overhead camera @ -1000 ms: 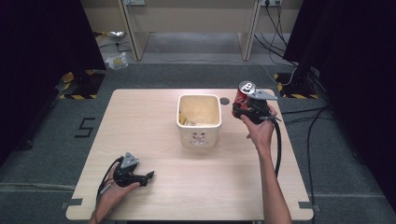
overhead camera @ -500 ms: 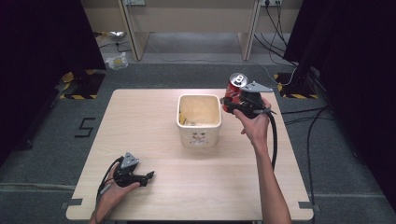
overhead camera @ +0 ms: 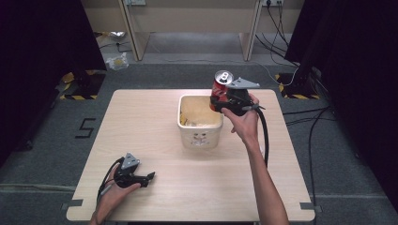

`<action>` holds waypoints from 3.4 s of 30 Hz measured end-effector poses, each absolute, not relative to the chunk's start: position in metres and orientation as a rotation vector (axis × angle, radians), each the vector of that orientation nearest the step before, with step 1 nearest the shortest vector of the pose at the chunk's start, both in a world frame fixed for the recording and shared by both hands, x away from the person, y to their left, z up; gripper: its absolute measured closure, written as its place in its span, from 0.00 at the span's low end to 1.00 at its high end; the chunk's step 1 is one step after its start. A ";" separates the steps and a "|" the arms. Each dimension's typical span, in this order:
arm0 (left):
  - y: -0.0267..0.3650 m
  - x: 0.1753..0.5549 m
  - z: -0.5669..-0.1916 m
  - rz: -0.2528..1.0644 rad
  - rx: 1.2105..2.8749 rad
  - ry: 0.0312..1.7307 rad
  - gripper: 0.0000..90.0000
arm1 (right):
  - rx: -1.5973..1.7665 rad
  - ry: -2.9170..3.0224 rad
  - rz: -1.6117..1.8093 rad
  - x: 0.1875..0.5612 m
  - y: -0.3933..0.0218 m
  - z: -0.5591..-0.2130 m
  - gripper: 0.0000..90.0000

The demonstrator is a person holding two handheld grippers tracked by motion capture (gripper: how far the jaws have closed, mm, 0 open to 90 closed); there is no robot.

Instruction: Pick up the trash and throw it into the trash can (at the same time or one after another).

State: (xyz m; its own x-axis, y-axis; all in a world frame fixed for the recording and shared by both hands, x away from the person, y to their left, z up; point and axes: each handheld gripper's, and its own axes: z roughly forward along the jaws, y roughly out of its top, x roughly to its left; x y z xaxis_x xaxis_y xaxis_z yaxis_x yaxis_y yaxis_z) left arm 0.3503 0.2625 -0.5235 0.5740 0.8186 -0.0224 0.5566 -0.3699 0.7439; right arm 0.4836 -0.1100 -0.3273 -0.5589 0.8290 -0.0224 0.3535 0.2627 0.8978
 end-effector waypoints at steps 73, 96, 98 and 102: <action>0.263 0.351 -0.524 0.459 2.076 1.089 0.16 | 0.998 2.452 1.117 0.500 -0.025 -0.386 0.35; 0.262 0.350 -0.524 0.459 2.075 1.092 0.16 | 1.060 2.255 1.216 0.492 -0.070 -0.354 0.26; 0.262 0.350 -0.524 0.460 2.077 1.093 0.16 | 1.067 2.236 1.219 0.492 -0.076 -0.352 0.26; 0.262 0.350 -0.524 0.459 2.076 1.092 0.16 | 1.083 2.206 1.223 0.491 -0.089 -0.348 0.26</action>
